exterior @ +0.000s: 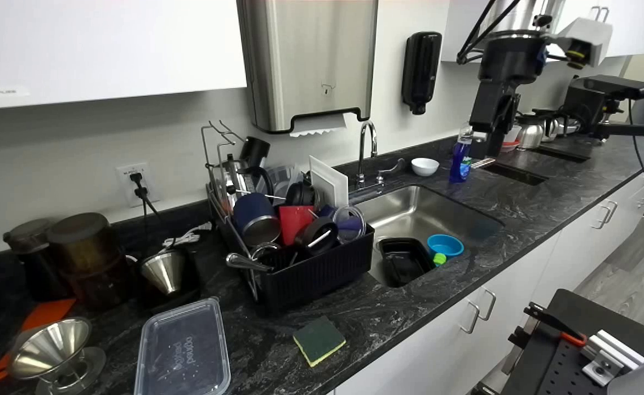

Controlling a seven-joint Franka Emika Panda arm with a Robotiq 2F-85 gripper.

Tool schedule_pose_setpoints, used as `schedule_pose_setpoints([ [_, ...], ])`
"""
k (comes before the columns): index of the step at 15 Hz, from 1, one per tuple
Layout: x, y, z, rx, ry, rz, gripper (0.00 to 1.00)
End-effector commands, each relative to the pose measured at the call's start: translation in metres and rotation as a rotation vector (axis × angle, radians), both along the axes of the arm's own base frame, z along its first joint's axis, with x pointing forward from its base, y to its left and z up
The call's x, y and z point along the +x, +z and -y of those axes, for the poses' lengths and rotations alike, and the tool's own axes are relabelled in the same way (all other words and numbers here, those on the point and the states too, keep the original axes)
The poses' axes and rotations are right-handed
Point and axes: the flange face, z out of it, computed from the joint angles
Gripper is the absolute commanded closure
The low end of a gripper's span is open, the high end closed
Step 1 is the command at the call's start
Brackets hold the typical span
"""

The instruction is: Put the black box in the sink on the dish rack

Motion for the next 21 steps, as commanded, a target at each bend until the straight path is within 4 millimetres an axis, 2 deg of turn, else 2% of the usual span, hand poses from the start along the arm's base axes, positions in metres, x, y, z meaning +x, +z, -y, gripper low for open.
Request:
schedule_pose_setpoints([
  [1,0.0,0.001,0.0,0.0,0.0,-0.001,0.0],
  [9,0.0,0.001,0.0,0.0,0.0,-0.001,0.0],
  [11,0.004,-0.005,0.002,0.011,0.021,-0.006,0.0],
  [14,0.021,-0.028,0.013,0.024,0.055,-0.011,0.0],
  [19,0.058,-0.078,0.04,0.035,0.145,0.028,0.0],
  [21,0.071,-0.092,0.052,0.032,0.184,0.059,0.0],
])
